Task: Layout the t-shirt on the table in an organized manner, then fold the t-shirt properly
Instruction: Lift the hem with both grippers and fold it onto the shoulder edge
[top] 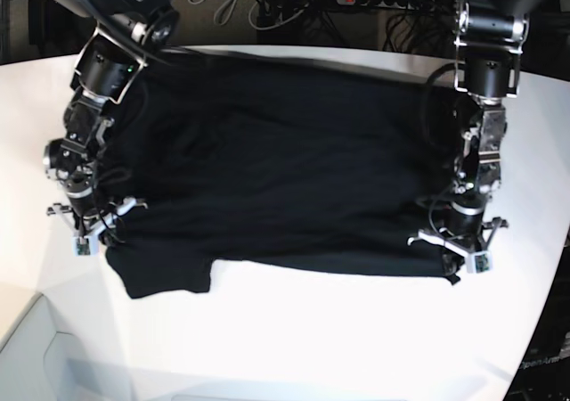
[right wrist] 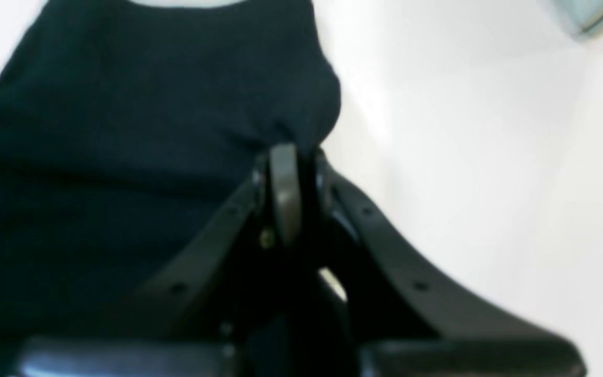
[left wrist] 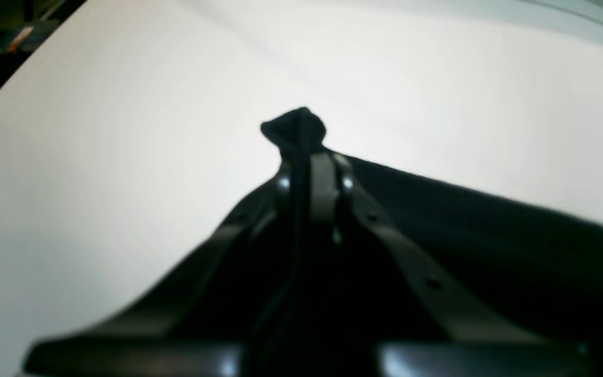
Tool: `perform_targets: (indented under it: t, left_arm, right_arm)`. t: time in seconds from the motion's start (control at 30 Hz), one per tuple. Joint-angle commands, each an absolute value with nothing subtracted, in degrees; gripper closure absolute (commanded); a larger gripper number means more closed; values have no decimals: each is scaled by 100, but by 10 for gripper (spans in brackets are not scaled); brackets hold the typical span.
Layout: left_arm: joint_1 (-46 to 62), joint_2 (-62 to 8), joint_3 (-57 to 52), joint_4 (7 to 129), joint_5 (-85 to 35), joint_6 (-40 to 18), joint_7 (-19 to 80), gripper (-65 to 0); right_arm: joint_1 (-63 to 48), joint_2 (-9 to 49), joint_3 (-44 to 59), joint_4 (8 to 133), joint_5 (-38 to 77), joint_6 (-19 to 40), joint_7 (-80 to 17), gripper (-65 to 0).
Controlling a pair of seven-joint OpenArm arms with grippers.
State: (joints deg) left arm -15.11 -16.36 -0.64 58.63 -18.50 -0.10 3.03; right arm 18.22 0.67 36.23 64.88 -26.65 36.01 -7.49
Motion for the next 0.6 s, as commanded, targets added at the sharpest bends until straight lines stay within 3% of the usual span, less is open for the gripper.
perform_targets:
  t: [0.0,0.23,0.57]
  left_arm:
    - [-1560,-1719,-84,6053,-1842,22,136,-2]
    - [-901,-1657,-558,6870,-1842,22,154,-2]
    - [-127,-1429,-1402,8215,-1842,-4,1297,-2]
  right_arm:
    - [1877,48,3635,6738,-2589,3837,-620,0]
    - [1235,-330,3600,8004,-2396,4000,-664,0]
    - [-330,-470,3204,9552,-1209,4000,-673,0]
